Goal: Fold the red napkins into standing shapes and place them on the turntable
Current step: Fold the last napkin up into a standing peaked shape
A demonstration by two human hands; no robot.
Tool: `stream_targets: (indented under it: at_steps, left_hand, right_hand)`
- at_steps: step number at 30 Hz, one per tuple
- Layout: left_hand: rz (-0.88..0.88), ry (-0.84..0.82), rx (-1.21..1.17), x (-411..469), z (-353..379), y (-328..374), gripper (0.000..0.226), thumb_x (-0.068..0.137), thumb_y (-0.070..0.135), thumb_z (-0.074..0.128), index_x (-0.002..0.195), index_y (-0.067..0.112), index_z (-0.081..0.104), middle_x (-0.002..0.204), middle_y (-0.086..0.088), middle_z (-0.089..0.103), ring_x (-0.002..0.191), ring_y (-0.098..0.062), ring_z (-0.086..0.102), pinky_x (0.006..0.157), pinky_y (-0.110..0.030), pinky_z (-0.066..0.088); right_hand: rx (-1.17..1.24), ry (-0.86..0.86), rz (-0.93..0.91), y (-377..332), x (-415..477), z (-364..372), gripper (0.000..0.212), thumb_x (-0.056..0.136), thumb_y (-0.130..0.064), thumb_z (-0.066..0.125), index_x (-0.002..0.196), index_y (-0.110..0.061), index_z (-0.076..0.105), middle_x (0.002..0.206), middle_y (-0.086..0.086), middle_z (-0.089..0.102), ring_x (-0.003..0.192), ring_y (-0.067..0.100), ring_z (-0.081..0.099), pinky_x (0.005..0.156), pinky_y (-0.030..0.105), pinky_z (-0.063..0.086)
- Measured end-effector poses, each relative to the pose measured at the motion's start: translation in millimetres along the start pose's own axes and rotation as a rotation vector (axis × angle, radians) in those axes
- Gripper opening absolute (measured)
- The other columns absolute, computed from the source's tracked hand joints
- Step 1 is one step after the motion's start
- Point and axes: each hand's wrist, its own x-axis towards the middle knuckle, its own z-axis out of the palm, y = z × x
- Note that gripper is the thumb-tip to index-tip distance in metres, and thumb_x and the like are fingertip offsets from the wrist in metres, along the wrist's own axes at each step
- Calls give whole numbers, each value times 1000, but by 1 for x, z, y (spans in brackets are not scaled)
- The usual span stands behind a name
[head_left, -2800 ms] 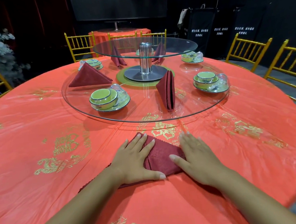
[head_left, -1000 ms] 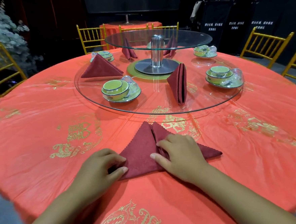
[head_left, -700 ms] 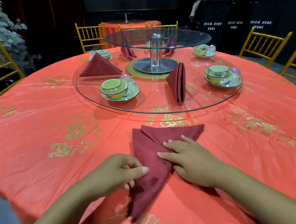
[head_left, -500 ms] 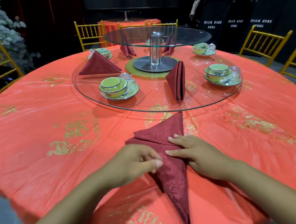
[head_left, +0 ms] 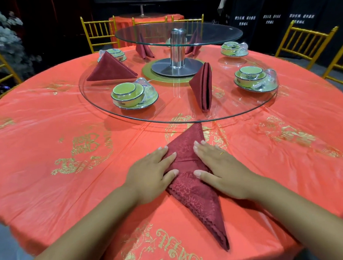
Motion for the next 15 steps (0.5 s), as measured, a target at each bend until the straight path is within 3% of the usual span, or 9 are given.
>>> stream_targets:
  at_steps: [3, 7, 10, 15]
  left_hand:
    - [-50, 36, 61, -10, -2, 9, 58, 98, 55, 28, 151, 31, 22, 160, 1, 14, 147, -13, 12, 116, -26, 13]
    - [-99, 41, 203, -15, -9, 17, 60, 96, 58, 27, 149, 31, 26, 158, -2, 22, 144, -18, 23, 115, -39, 18]
    - [-33, 38, 216, -5, -15, 21, 69, 93, 61, 25, 152, 26, 15, 161, -2, 9, 148, -16, 7, 116, -50, 1]
    - [142, -141, 113, 7, -6, 35, 84, 84, 73, 9, 152, 26, -8, 160, 3, -11, 146, -9, -14, 119, -43, -8]
  right_hand:
    - [-54, -55, 48, -1, 5, 7, 74, 95, -59, 23, 152, -18, 1, 159, -6, -6, 145, 6, -12, 118, 31, -9]
    - [-96, -52, 24, 0, 4, 15, 80, 86, -67, 9, 152, -22, -1, 159, -8, -8, 143, 4, -17, 117, 34, -14]
    - [-107, -33, 18, 0, 4, 18, 87, 80, -72, -1, 152, -23, -1, 159, -8, -9, 141, 3, -19, 117, 36, -14]
    - [-149, -26, 15, 1, 4, 19, 79, 87, -65, 7, 152, -20, 2, 160, -5, -5, 145, 8, -13, 117, 40, -12]
